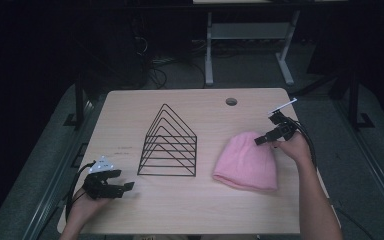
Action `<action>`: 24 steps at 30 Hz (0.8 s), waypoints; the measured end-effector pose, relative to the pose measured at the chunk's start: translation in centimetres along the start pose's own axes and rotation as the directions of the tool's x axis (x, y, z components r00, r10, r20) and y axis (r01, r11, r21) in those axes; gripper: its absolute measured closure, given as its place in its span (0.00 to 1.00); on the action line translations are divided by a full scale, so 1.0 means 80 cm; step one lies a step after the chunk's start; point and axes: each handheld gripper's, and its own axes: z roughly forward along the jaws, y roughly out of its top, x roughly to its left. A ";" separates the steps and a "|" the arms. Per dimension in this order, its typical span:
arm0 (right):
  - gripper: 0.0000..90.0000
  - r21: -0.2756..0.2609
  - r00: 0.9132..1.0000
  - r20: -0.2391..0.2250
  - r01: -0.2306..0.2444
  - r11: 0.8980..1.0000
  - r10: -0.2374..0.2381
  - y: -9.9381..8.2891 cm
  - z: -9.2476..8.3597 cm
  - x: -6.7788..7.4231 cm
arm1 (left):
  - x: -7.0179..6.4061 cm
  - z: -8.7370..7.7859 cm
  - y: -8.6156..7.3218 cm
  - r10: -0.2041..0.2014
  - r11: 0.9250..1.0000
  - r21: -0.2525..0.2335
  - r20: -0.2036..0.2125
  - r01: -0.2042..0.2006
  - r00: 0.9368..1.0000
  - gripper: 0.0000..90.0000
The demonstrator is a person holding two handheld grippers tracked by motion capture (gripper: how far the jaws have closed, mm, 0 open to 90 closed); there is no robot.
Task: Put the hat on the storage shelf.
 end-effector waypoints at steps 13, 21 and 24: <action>0.52 0.025 1.000 0.008 0.000 1.000 -0.001 0.004 0.017 0.000 | 0.001 0.001 -0.001 -0.002 1.000 0.004 0.001 0.002 1.000 0.28; 0.62 0.039 1.000 -0.012 -0.011 0.999 0.011 0.003 0.025 0.000 | 0.001 0.001 0.000 0.008 1.000 0.008 0.000 -0.008 1.000 0.28; 0.65 0.033 1.000 -0.025 -0.018 0.999 0.019 0.001 0.026 -0.001 | 0.001 0.001 -0.001 0.007 1.000 0.010 -0.001 -0.007 1.000 0.28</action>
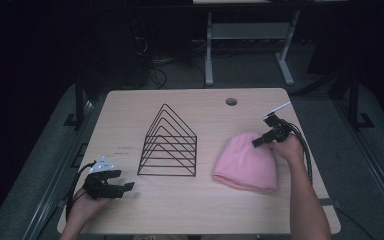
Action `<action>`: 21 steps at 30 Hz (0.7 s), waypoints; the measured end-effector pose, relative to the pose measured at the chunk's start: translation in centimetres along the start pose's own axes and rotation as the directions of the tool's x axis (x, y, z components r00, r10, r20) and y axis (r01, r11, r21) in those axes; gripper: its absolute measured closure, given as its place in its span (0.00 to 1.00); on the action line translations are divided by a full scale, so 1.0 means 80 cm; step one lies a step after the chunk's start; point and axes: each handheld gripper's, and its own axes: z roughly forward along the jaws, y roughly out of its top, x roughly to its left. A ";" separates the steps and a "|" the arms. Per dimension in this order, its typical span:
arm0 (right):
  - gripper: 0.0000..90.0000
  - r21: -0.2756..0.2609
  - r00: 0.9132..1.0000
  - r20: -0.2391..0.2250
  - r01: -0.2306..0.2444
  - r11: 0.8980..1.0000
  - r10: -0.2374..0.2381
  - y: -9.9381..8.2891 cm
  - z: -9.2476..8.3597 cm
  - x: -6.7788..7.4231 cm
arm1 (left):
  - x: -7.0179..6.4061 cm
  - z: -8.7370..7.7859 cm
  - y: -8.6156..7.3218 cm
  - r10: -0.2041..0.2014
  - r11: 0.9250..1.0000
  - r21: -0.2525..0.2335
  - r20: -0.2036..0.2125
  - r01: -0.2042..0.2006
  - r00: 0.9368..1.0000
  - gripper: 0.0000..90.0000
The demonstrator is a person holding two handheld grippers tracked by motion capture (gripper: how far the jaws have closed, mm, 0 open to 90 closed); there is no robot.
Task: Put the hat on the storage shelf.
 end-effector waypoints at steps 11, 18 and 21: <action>0.79 -0.049 0.999 -0.044 -0.013 0.999 0.010 -0.009 0.000 -0.002 | -0.001 0.001 -0.001 -0.016 1.000 0.004 0.010 0.016 1.000 0.28; 0.85 -0.060 0.997 -0.075 -0.007 0.998 0.002 -0.014 -0.009 -0.002 | 0.000 0.002 -0.001 -0.012 1.000 0.011 0.010 0.012 1.000 0.28; 0.87 -0.069 0.996 -0.084 0.007 0.998 -0.013 -0.014 -0.018 0.000 | -0.001 0.001 -0.001 -0.014 1.000 0.011 0.008 0.014 1.000 0.28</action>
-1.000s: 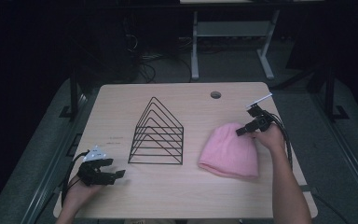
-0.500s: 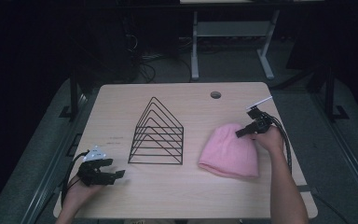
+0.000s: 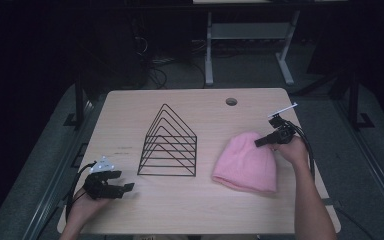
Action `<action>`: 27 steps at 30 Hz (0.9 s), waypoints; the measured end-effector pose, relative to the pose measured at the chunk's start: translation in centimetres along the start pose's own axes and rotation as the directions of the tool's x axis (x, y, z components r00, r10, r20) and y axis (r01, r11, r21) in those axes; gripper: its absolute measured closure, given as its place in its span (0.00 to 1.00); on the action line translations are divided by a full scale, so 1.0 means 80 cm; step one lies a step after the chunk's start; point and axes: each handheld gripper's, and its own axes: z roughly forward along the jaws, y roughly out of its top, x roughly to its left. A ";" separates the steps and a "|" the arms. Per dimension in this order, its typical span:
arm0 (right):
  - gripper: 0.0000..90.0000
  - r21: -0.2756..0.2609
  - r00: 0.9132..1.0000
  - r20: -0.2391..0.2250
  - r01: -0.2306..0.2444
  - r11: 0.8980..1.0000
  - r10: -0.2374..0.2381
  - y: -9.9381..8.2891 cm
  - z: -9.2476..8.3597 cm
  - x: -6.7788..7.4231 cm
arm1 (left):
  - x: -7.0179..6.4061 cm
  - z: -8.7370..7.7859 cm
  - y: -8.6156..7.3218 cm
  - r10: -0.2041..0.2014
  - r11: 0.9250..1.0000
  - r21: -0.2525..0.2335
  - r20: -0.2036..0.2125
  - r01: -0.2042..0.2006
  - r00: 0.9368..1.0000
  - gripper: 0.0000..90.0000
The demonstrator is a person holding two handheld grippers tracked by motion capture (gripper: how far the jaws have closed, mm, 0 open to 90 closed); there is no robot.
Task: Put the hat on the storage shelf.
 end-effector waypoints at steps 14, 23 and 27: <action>0.88 -0.082 0.997 -0.048 0.064 0.995 -0.068 0.002 -0.041 0.021 | -0.002 -0.003 0.002 0.008 1.000 -0.013 0.008 -0.008 1.000 0.29; 0.88 -0.135 0.990 -0.077 0.109 0.985 -0.120 0.007 -0.071 0.046 | -0.004 -0.005 0.006 0.011 1.000 -0.013 0.024 -0.010 1.000 0.29; 0.88 -0.154 0.986 -0.080 0.132 0.979 -0.145 0.010 -0.086 0.056 | -0.004 -0.008 0.009 0.003 1.000 -0.007 0.037 -0.002 0.999 0.29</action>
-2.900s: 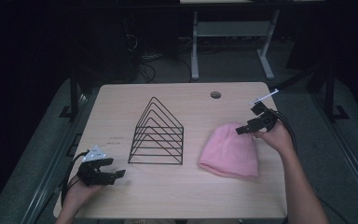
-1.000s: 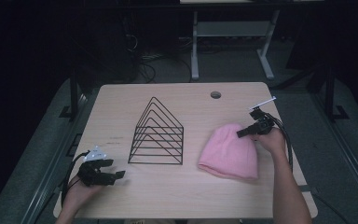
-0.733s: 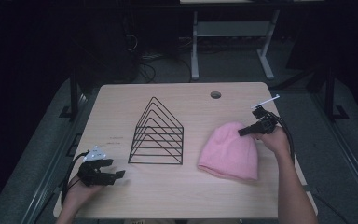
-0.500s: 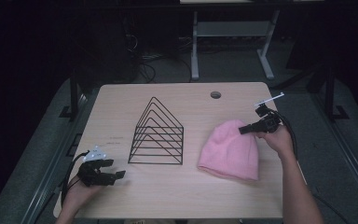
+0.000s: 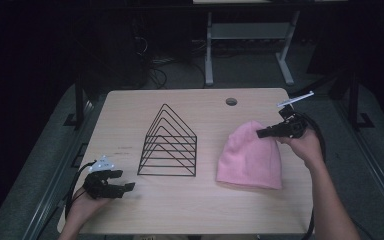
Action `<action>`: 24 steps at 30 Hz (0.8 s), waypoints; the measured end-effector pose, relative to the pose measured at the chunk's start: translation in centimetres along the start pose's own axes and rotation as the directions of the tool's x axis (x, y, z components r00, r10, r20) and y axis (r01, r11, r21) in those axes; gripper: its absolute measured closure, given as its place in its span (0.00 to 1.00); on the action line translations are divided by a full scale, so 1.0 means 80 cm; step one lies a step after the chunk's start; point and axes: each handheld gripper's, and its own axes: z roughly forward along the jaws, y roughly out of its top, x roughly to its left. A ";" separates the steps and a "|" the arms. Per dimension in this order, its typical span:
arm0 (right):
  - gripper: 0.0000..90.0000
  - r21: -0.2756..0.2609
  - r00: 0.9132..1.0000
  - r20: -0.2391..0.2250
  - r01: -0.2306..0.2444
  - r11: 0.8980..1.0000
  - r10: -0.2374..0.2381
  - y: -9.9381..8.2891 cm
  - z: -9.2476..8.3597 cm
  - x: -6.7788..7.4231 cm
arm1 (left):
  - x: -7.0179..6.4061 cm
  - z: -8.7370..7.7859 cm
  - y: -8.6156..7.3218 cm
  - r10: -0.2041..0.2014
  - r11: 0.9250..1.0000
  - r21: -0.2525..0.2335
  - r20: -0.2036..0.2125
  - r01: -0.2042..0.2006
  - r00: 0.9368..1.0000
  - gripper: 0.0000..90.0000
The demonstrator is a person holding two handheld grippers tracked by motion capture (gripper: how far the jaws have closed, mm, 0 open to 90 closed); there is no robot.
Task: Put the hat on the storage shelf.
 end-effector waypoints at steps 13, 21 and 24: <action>0.89 -0.028 0.989 0.005 0.147 0.989 -0.147 0.037 -0.055 0.061 | -0.012 -0.029 0.023 0.035 0.999 -0.015 0.051 -0.034 0.998 0.29; 0.89 -0.026 0.983 0.011 0.181 0.983 -0.181 0.055 -0.073 0.084 | -0.023 -0.059 0.053 0.093 0.996 -0.027 0.108 -0.090 0.990 0.29; 0.89 -0.036 0.983 0.010 0.185 0.982 -0.185 0.060 -0.080 0.089 | -0.028 -0.068 0.069 0.121 0.992 -0.035 0.116 -0.118 0.986 0.29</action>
